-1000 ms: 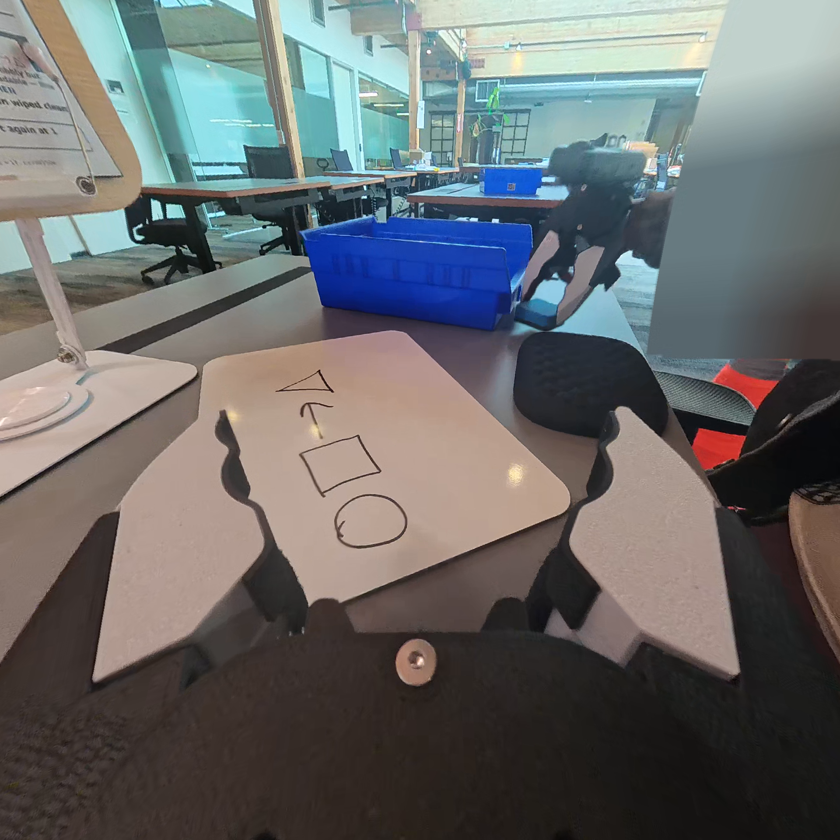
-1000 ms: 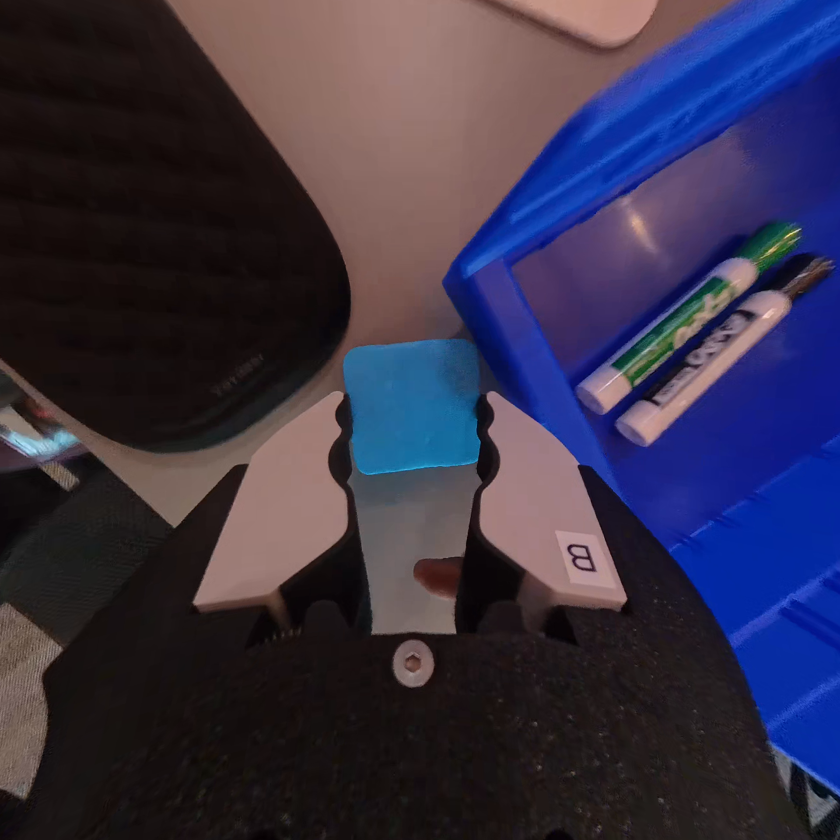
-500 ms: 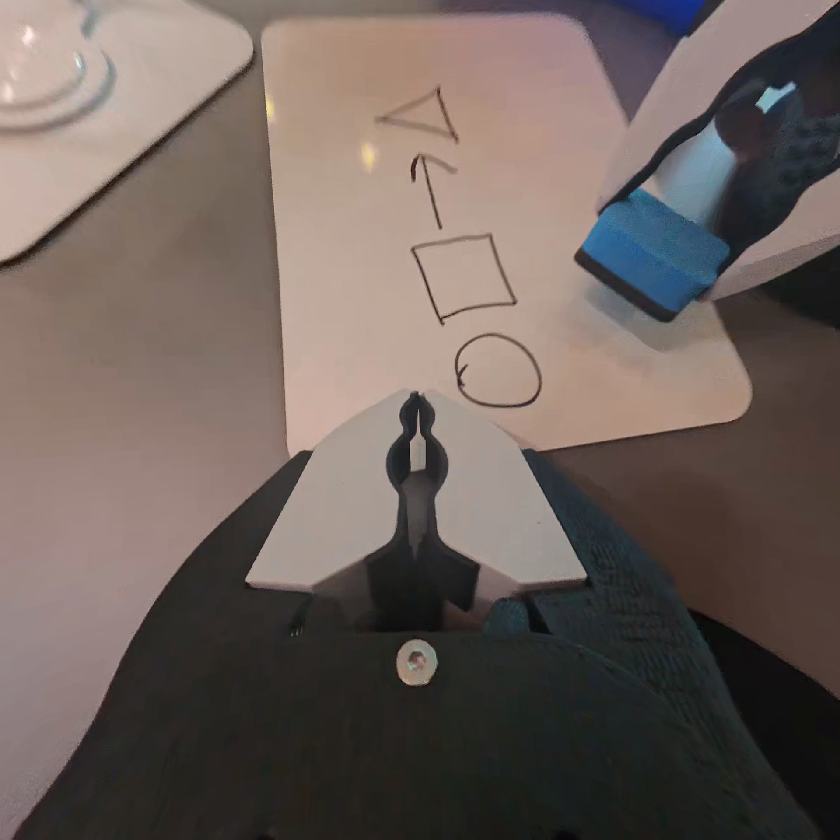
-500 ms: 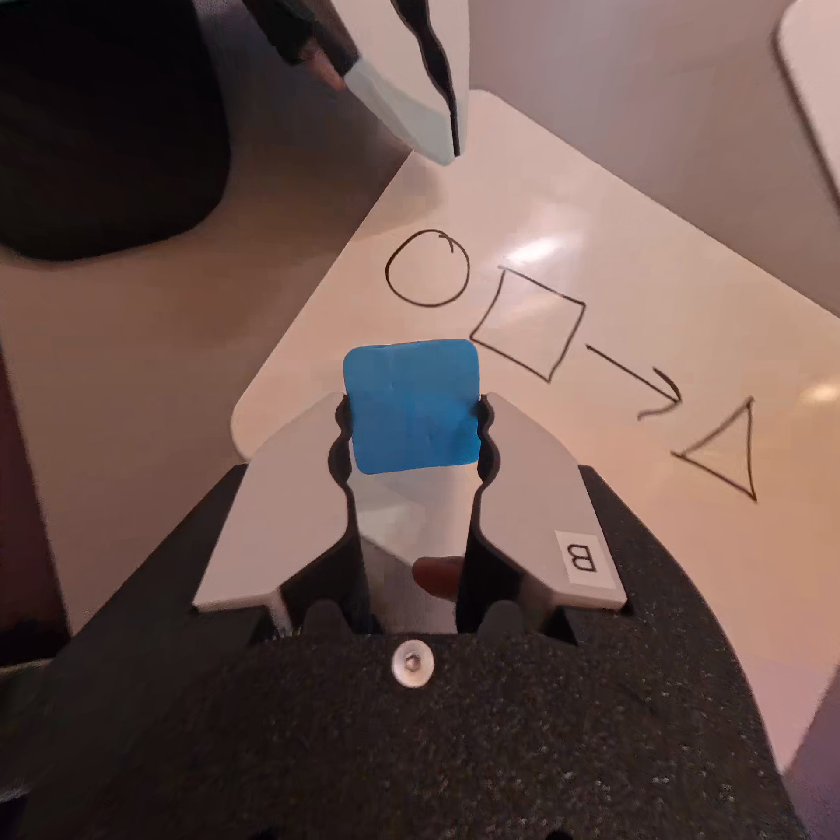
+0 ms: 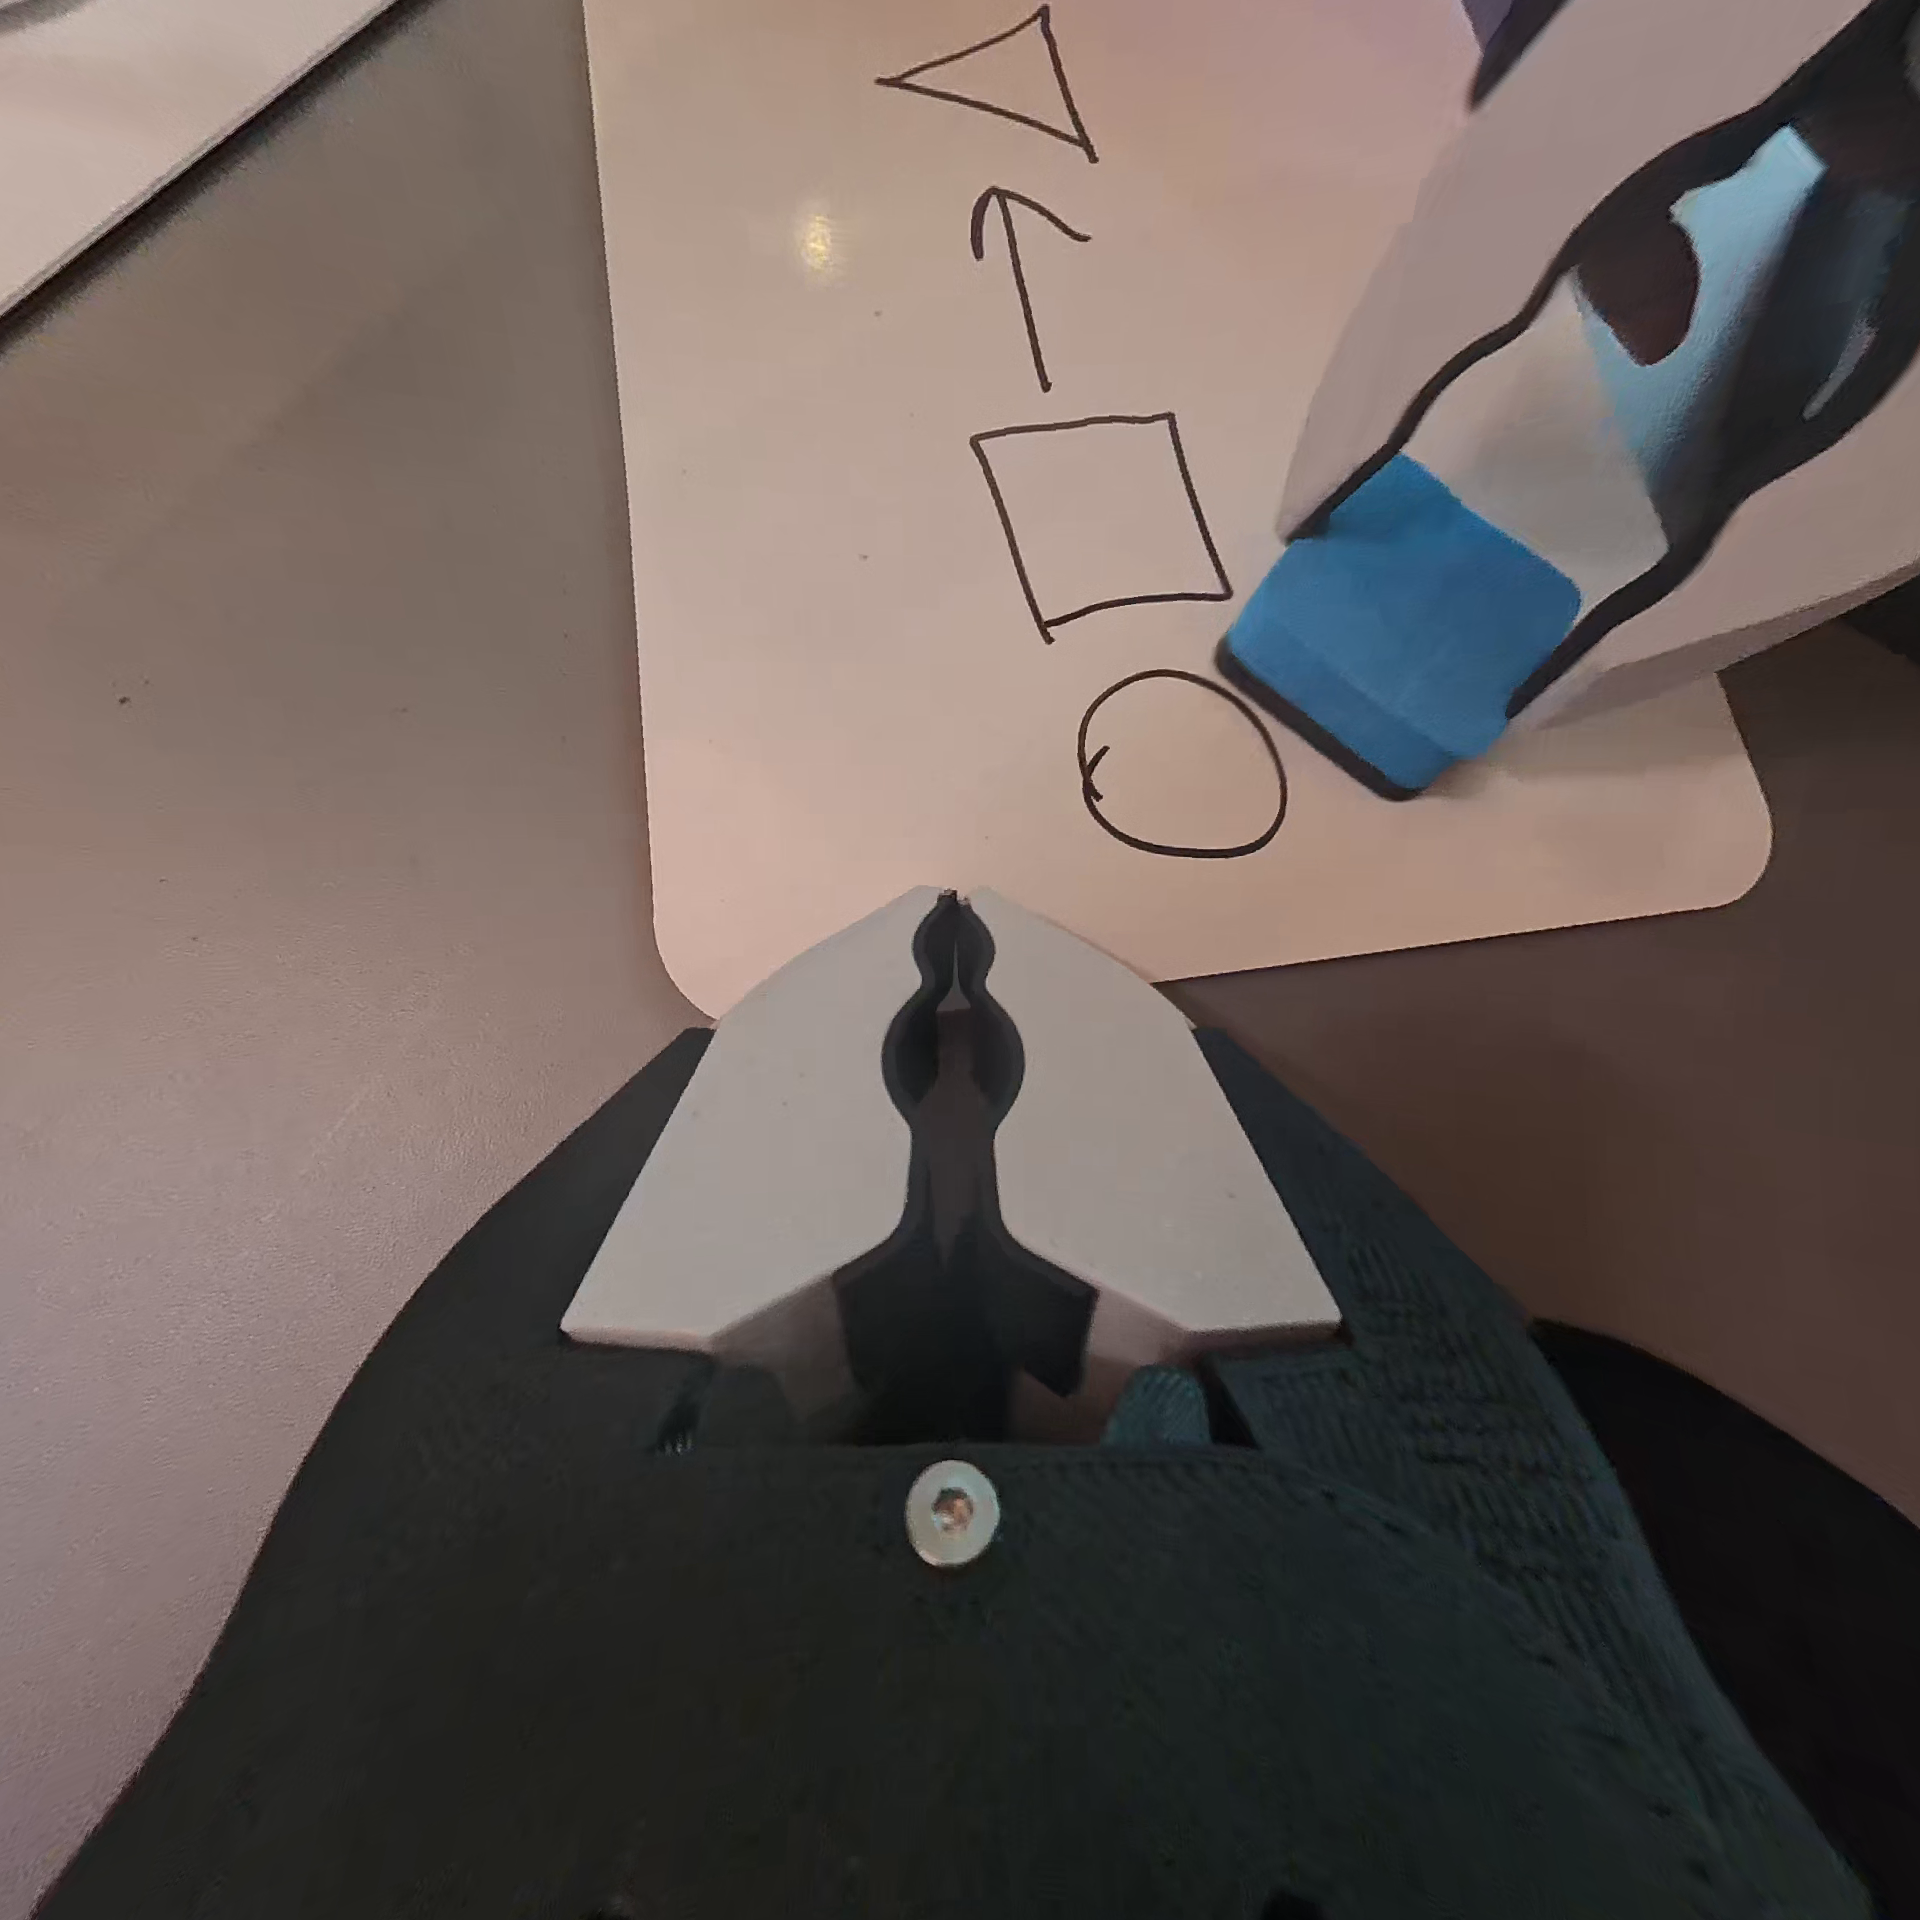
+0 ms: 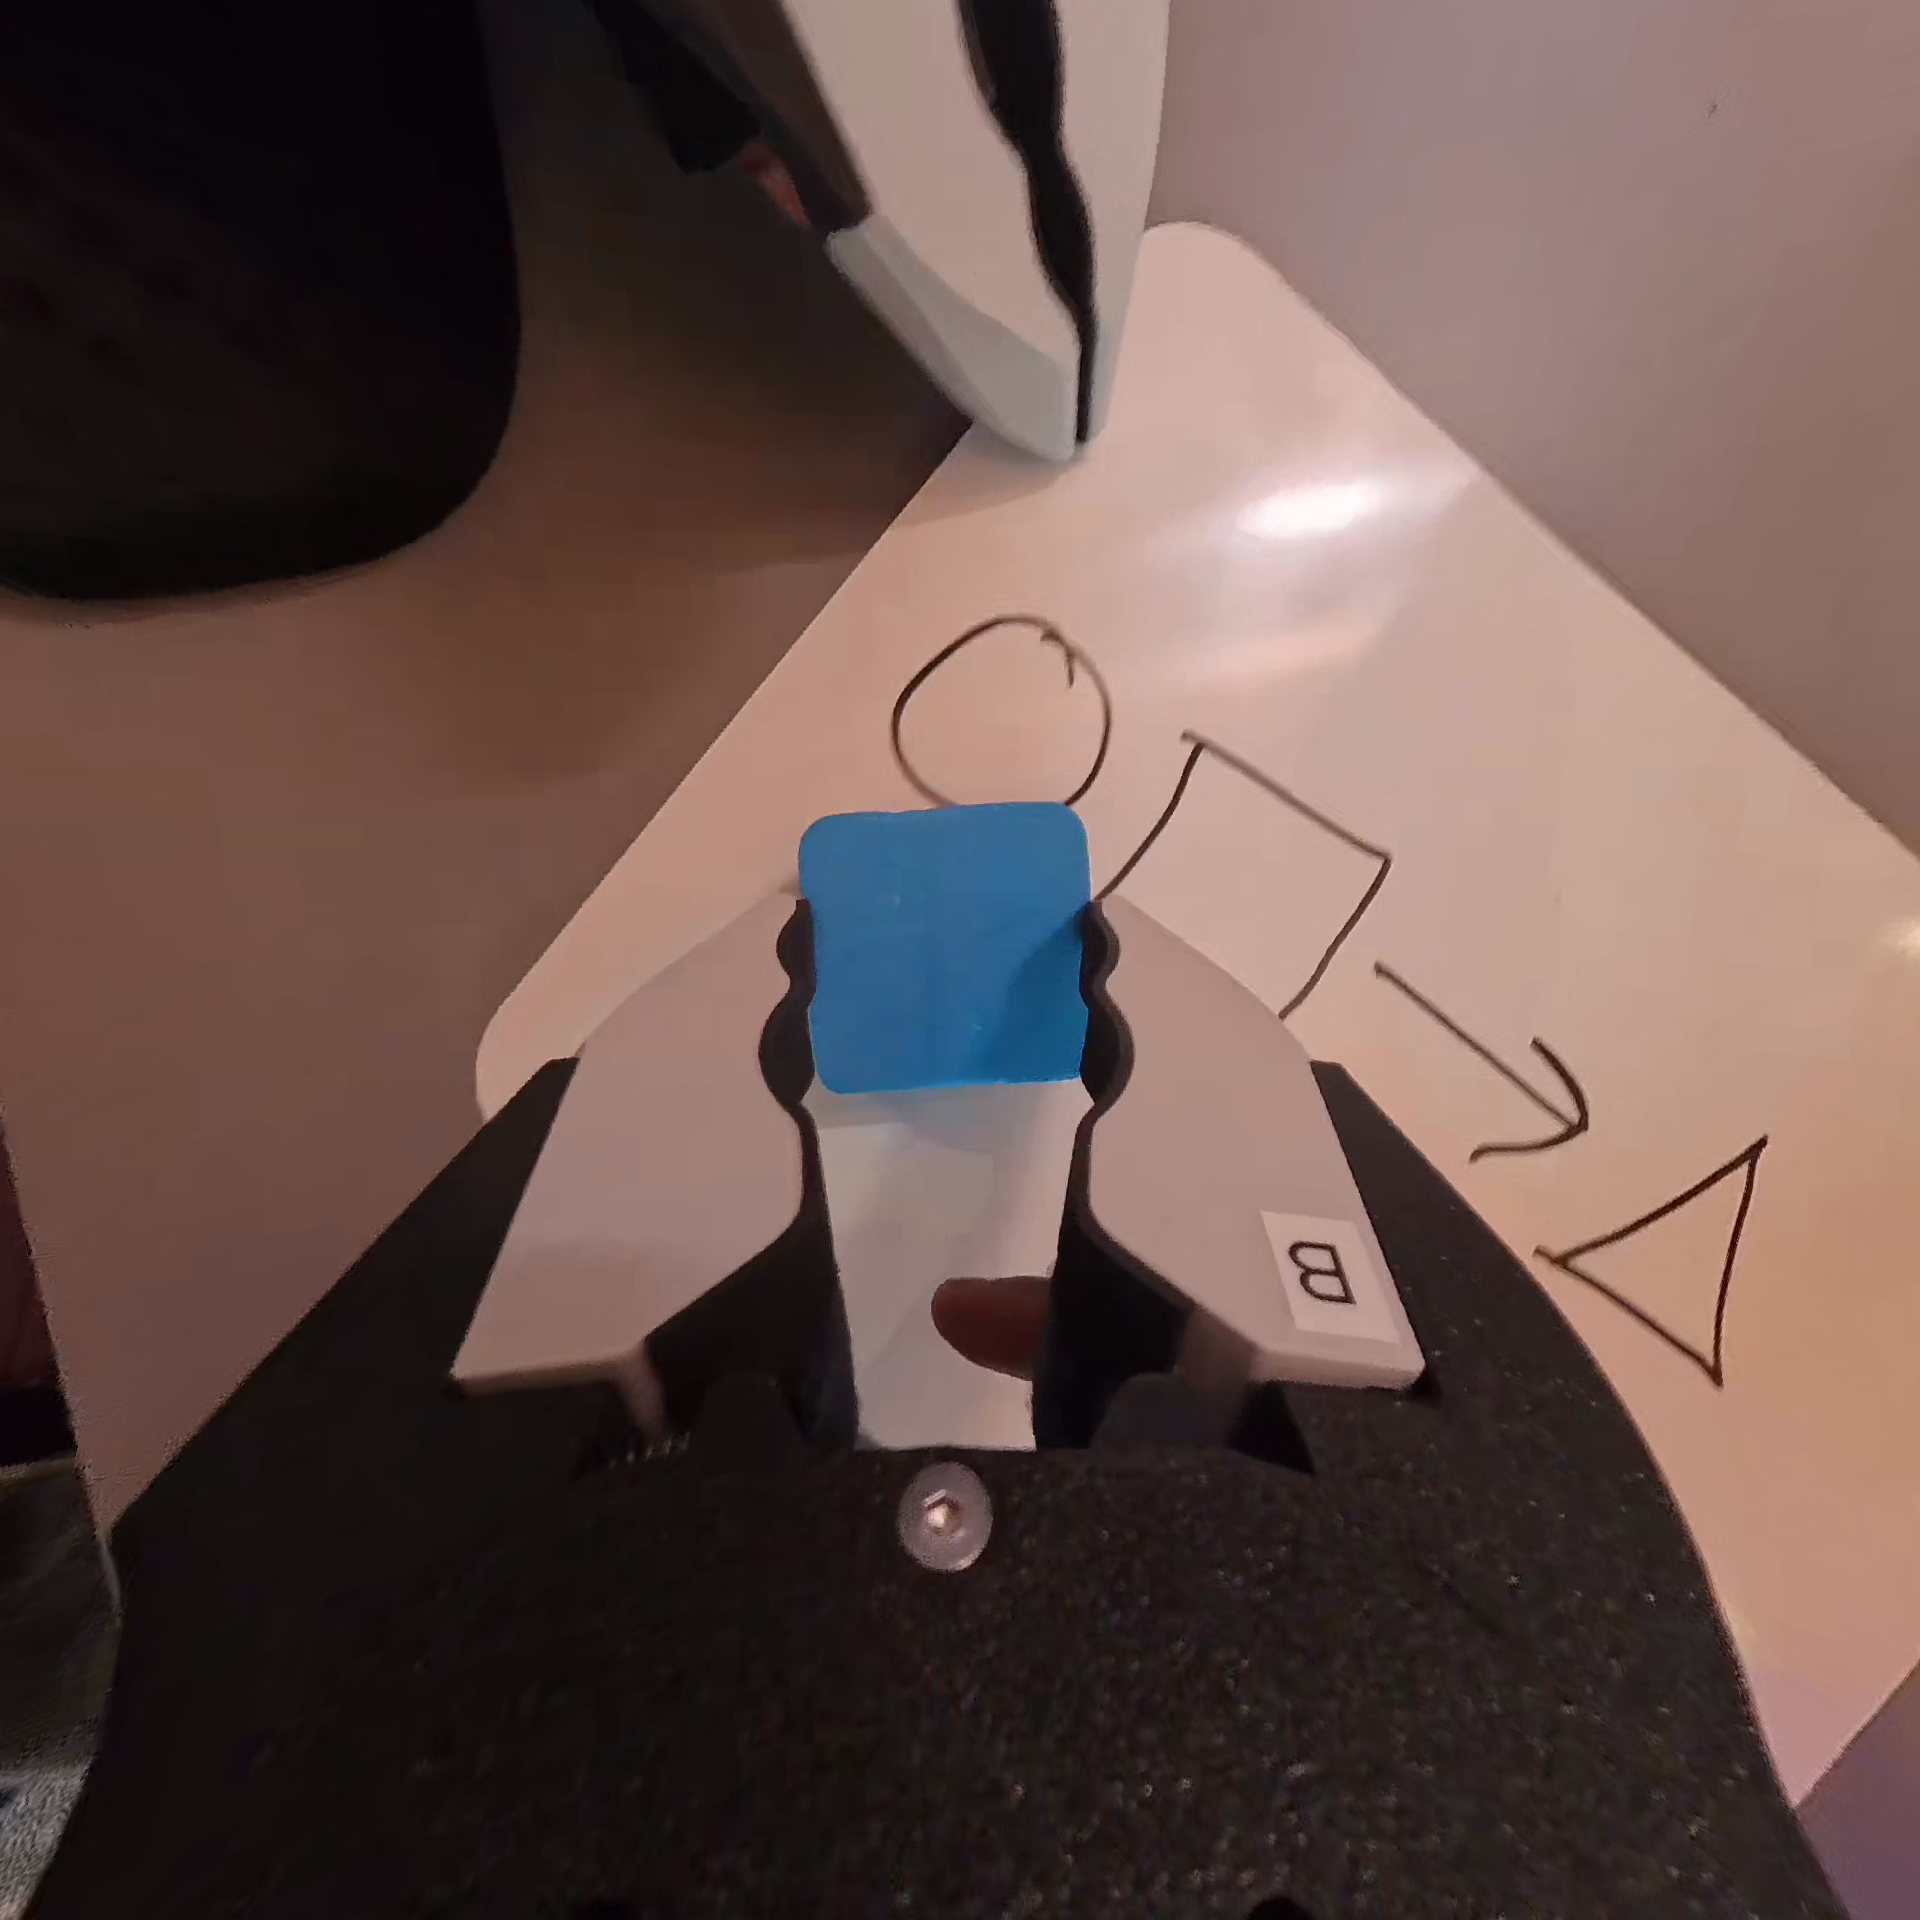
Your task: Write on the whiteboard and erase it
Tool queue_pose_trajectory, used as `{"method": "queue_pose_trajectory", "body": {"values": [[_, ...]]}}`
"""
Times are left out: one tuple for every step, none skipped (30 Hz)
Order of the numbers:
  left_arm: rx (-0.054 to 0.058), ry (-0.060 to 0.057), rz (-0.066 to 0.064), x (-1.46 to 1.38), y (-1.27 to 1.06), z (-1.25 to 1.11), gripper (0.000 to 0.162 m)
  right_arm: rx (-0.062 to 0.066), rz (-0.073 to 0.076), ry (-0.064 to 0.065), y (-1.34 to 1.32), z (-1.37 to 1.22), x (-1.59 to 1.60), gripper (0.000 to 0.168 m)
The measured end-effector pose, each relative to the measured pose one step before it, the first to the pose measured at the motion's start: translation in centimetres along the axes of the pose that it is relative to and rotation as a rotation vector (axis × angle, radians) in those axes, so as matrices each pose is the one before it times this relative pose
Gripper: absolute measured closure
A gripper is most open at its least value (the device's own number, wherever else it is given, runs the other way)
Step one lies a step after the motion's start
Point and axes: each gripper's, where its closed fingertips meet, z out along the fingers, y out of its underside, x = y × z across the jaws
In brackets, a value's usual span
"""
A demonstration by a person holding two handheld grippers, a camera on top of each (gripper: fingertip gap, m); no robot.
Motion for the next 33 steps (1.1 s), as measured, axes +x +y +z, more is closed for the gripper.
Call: {"method": "queue_pose_trajectory", "body": {"values": [[-0.0015,0.0070,0.0001,0.085,0.020,0.002,0.162,0.0103,0.0064,0.0026,-0.665,0.433,0.378,0.119],[0.0007,0.0061,-0.0007,0.087,0.026,0.013,0.162,0.0146,0.0014,0.0095,-0.773,0.514,0.479,0.119],[0.0007,0.0043,0.0016,0.145,0.042,-0.044,0.162,0.0174,0.0024,0.0055,-0.842,0.525,0.178,0.119],[0.0011,-0.0013,0.0040,-0.008,0.009,0.005,0.162,0.0117,-0.0104,-0.0177,-0.967,0.582,-0.396,0.119],[0.0002,-0.0012,0.0017,-0.009,-0.006,0.008,0.161,-0.0087,-0.0392,-0.0227,-0.391,0.263,-0.621,0.119],[0.0013,-0.0006,0.0020,-0.004,0.009,0.000,0.161,-0.0232,-0.0358,-0.0189,0.010,-0.034,-0.294,0.119],[0.0019,-0.0005,0.0009,0.010,0.008,-0.002,0.161,-0.0174,0.0011,-0.0320,0.225,-0.115,0.003,0.119],[0.0008,-0.0005,0.0027,-0.001,0.007,0.006,0.161,-0.0107,0.0241,-0.0147,0.298,-0.160,0.564,0.119],[0.0003,-0.0005,0.0031,0.007,-0.002,-0.008,0.162,-0.0160,0.0232,0.0436,0.346,-0.203,1.467,0.120],[0.0010,-0.0008,0.0035,0.005,-0.005,-0.009,0.161,-0.0044,0.0242,0.0492,0.074,-0.028,1.478,0.120],[0.0015,-0.0002,0.0011,0.000,0.000,-0.009,0.162,0.0162,0.0317,0.0191,-0.404,0.251,0.642,0.120],[0.0009,0.0004,-0.0002,0.000,-0.004,-0.003,0.161,0.0309,0.0086,0.0102,-0.692,0.376,-0.120,0.119],[0.0015,0.0011,-0.0003,0.000,-0.002,0.004,0.161,0.0304,-0.0197,-0.0080,-0.616,0.338,-0.890,0.119],[0.0018,0.0015,-0.0005,0.026,0.020,-0.003,0.161,0.0106,-0.0259,-0.0328,-0.252,0.102,-1.295,0.119],[0.0010,0.0015,-0.0011,0.016,0.004,-0.013,0.162,-0.0132,-0.0287,-0.0348,0.234,-0.196,-0.941,0.119],[0.0003,0.0000,-0.0003,0.002,0.025,-0.014,0.161,-0.0204,-0.0117,-0.0266,0.580,-0.363,-0.233,0.120],[0.0001,-0.0009,0.0010,-0.006,0.004,-0.003,0.162,-0.0144,0.0163,-0.0096,0.682,-0.407,0.584,0.120],[-0.0005,-0.0012,0.0019,0.011,0.007,0.003,0.161,-0.0119,0.0390,0.0452,0.712,-0.429,1.659,0.120],[-0.0007,-0.0012,0.0012,0.005,-0.003,-0.002,0.161,0.0009,0.0467,0.0530,0.397,-0.220,1.808,0.120],[-0.0008,-0.0016,0.0015,-0.001,-0.017,0.014,0.161,0.0205,0.0417,0.0204,-0.142,0.134,0.893,0.120],[0.0001,-0.0017,0.0021,0.018,-0.011,-0.010,0.161,0.0295,0.0160,0.0293,-0.493,0.303,0.182,0.120],[0.0012,-0.0002,0.0001,-0.023,-0.005,0.009,0.161,0.0325,-0.0167,0.0105,-0.572,0.321,-0.763,0.120],[0.0009,0.0005,-0.0009,0.016,-0.004,0.000,0.161,0.0259,-0.0283,-0.0555,-0.412,0.183,-1.960,0.120],[-0.0001,0.0002,-0.0001,0.020,0.013,-0.010,0.161,0.0032,-0.0333,-0.0605,0.007,-0.074,-1.816,0.120],[0.0006,0.0012,-0.0003,-0.004,0.018,-0.012,0.161,-0.0128,-0.0367,-0.0393,0.514,-0.378,-0.855,0.119],[0.0013,0.0015,-0.0013,0.009,0.002,-0.014,0.161,-0.0136,0.0082,-0.0309,0.856,-0.635,0.175,0.120],[-0.0001,0.0002,0.0005,-0.010,0.003,-0.004,0.161,-0.0175,0.0579,0.0256,1.135,-0.882,1.694,0.120],[-0.0002,-0.0012,0.0028,-0.002,-0.003,-0.005,0.161,-0.0200,0.0607,0.1048,1.231,-0.942,3.204,0.120],[0.0001,-0.0016,0.0020,0.017,0.011,0.011,0.161,0.0018,0.0742,0.0830,0.822,-0.525,2.971,0.120],[-0.0004,-0.0029,0.0037,-0.045,-0.035,0.043,0.161,0.0254,0.0855,0.0311,0.091,0.021,1.669,0.120],[-0.0001,-0.0024,0.0038,-0.008,-0.010,0.032,0.161,0.0282,0.0340,0.0213,-0.388,0.286,0.269,0.120],[0.0005,0.0004,0.0001,0.005,-0.007,0.004,0.161,0.0188,-0.0374,0.0260,-0.468,0.299,-0.813,0.120],[0.0008,0.0033,-0.0044,-0.007,-0.002,0.000,0.161,0.0153,-0.0432,-0.0535,-0.577,0.299,-2.440,0.120]]}}
